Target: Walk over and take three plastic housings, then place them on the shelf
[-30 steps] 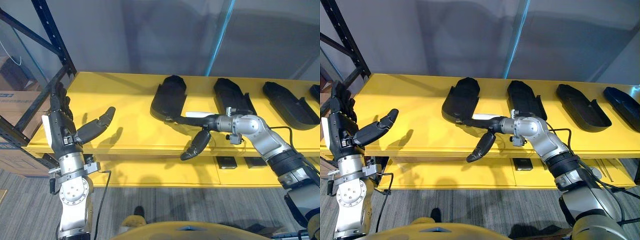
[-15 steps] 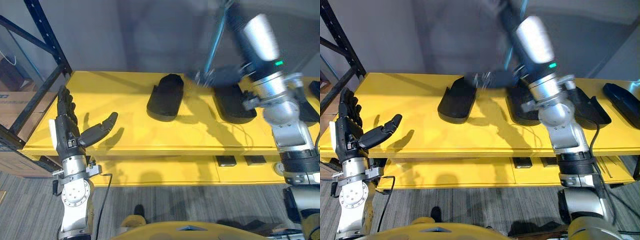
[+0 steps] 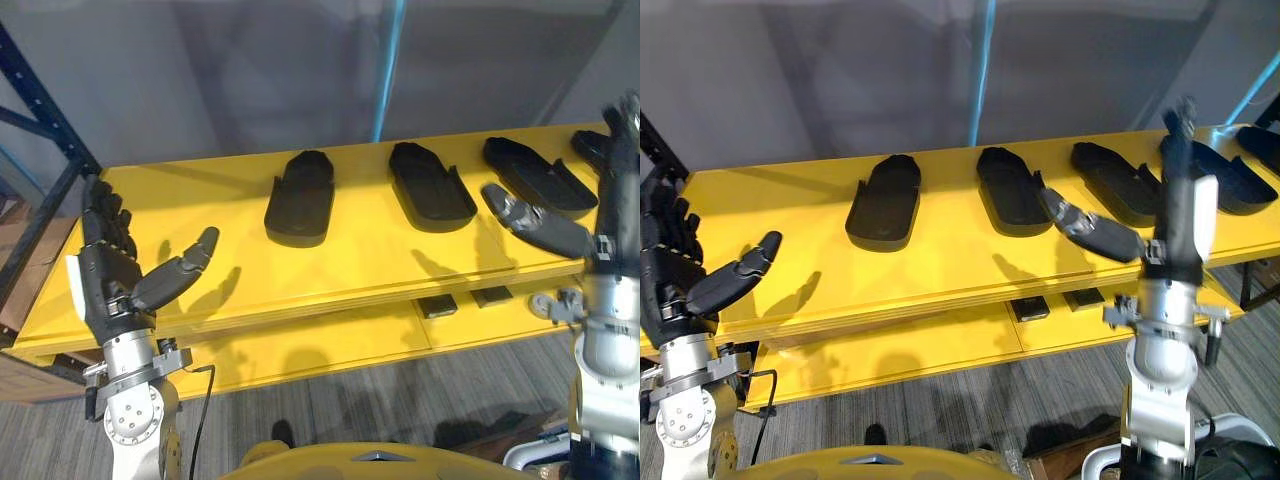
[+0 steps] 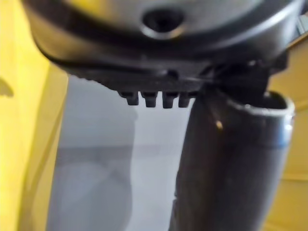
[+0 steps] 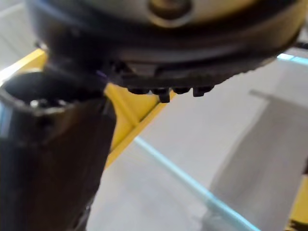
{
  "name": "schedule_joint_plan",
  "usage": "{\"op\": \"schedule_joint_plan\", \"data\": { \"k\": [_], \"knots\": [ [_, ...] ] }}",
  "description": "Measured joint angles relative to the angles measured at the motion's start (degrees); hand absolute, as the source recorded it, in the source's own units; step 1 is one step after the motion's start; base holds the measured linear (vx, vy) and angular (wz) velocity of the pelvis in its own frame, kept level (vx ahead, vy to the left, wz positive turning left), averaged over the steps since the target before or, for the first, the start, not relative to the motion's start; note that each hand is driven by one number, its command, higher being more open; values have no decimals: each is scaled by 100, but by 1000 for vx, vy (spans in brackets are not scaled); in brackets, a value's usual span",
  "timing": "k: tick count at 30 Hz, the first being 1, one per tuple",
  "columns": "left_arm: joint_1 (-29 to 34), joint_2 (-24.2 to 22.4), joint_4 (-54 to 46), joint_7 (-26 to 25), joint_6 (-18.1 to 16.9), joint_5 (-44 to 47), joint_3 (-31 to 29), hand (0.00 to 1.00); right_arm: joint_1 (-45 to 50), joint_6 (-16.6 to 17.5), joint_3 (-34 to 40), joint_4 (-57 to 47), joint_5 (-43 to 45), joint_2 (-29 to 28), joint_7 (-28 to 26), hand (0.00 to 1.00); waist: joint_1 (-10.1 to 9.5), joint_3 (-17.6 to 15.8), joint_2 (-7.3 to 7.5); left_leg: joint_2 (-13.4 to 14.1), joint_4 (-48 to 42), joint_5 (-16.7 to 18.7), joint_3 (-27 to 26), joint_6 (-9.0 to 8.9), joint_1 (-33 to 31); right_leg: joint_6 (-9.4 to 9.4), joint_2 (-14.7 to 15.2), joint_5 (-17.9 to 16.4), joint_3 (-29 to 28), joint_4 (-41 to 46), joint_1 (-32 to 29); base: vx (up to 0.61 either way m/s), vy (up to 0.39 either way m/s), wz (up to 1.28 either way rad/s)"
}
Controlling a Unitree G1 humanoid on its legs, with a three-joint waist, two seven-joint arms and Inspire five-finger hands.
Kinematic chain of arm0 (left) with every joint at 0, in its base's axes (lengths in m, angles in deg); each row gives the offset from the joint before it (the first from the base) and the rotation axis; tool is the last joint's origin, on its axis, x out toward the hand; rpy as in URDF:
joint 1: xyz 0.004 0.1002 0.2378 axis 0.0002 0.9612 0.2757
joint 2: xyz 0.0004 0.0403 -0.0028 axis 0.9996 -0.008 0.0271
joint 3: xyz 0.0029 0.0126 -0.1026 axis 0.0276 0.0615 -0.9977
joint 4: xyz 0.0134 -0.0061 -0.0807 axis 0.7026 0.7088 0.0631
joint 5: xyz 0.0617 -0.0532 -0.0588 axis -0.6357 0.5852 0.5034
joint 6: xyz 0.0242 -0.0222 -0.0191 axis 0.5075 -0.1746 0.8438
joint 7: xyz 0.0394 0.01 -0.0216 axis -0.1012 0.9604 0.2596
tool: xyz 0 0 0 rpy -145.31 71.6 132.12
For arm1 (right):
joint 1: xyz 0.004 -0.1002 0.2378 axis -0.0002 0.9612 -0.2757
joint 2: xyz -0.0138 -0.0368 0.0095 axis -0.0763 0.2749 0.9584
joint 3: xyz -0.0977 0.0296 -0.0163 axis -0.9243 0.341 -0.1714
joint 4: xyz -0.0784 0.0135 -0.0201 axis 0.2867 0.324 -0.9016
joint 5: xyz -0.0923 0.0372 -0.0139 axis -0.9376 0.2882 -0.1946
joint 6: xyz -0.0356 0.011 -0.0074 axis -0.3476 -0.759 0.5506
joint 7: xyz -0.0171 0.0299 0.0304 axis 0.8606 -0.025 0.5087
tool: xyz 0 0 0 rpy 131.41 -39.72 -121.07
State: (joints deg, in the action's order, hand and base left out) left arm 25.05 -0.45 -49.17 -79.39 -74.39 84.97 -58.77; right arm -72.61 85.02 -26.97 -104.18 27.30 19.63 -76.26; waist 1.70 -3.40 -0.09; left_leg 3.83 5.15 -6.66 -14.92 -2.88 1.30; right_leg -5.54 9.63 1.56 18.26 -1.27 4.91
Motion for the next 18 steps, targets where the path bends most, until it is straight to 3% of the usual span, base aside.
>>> {"op": "schedule_joint_plan", "data": {
  "k": [2,3,8,13,18],
  "knots": [
    [172,-138,-84,186,-4,294,-93,100,604,3,112,-37,261,-477,79,100,56,40,-49,69,-2,24,-140,11,19,5,-31,17,-150,1,-79,57,-15,-27],
    [193,-271,-85,-56,-82,400,23,100,1315,515,-67,-343,1133,-1236,4,100,302,-39,-270,179,-3,252,-559,-105,316,-12,-85,-226,-565,317,-125,31,-7,-20],
    [193,-271,-85,-59,-82,400,27,100,1309,515,-107,-343,1137,-1236,5,100,300,-57,-248,179,-5,256,-551,-106,313,-14,-85,-224,-564,324,-127,0,0,0],
    [162,-267,-91,-337,-31,319,238,100,1246,515,-601,-320,1459,-1234,-25,100,286,-195,-194,177,-17,254,-530,-109,262,-13,-80,-227,-580,379,-207,0,0,0],
    [-118,-252,-42,-883,605,-407,371,100,841,510,-938,-9,1536,-1118,-201,100,208,-509,-69,173,-28,166,-504,-67,-3,-38,-74,-180,-586,428,-503,-18,10,2]
  ]
}}
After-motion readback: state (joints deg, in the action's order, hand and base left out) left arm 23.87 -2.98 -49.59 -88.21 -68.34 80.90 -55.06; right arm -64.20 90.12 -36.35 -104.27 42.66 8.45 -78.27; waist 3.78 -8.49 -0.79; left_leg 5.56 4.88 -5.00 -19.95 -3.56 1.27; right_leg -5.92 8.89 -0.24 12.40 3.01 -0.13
